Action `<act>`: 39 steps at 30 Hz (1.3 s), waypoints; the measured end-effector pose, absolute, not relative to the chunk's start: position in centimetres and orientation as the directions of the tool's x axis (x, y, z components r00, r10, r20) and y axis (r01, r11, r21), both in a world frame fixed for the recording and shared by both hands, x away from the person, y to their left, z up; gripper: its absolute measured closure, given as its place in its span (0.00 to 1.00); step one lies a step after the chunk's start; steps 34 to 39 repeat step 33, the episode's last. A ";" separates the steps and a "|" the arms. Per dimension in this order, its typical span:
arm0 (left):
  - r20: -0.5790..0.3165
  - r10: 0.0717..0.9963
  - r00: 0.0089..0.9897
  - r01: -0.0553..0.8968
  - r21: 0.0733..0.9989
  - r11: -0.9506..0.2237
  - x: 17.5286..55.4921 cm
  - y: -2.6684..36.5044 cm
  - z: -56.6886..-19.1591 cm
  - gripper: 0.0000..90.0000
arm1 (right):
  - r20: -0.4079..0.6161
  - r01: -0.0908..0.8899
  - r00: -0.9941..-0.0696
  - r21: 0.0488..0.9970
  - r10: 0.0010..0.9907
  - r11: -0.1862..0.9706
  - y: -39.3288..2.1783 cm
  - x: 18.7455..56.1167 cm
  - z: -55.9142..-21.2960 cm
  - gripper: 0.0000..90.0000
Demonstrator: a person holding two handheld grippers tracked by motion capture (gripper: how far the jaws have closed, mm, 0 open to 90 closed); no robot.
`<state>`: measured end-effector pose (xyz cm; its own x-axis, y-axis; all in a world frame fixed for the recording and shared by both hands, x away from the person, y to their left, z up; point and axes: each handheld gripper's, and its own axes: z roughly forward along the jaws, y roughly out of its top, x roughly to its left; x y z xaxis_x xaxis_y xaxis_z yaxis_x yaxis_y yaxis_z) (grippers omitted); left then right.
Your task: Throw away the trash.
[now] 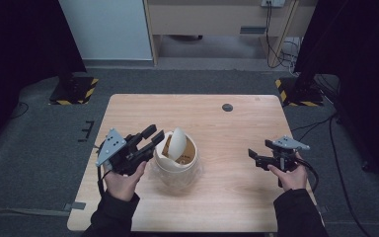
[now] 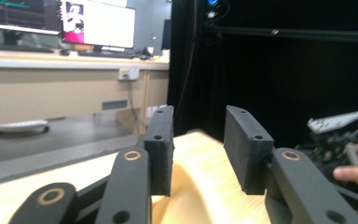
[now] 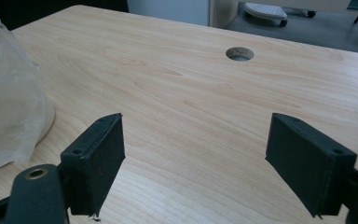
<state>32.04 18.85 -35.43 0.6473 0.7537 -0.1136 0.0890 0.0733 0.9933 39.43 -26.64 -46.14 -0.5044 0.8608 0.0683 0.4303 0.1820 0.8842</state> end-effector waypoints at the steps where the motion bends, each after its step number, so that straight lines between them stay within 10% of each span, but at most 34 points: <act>1: -0.111 0.759 0.642 0.100 0.993 0.061 31.9 19.4 -35.8 0.68 | 0.068 0.430 -0.504 0.884 0.861 0.182 -26.6 39.4 -46.1 0.21; 20: -0.148 0.896 0.419 0.446 0.893 -0.061 32.4 27.4 -47.1 0.32 | 0.057 0.500 -0.458 0.842 0.887 0.204 -27.8 39.7 -47.8 0.16; 39: -0.077 0.940 0.334 0.596 0.789 -0.147 34.3 30.1 -50.8 0.20 | 0.059 0.598 -0.408 0.772 0.911 0.217 -29.9 40.0 -50.5 0.12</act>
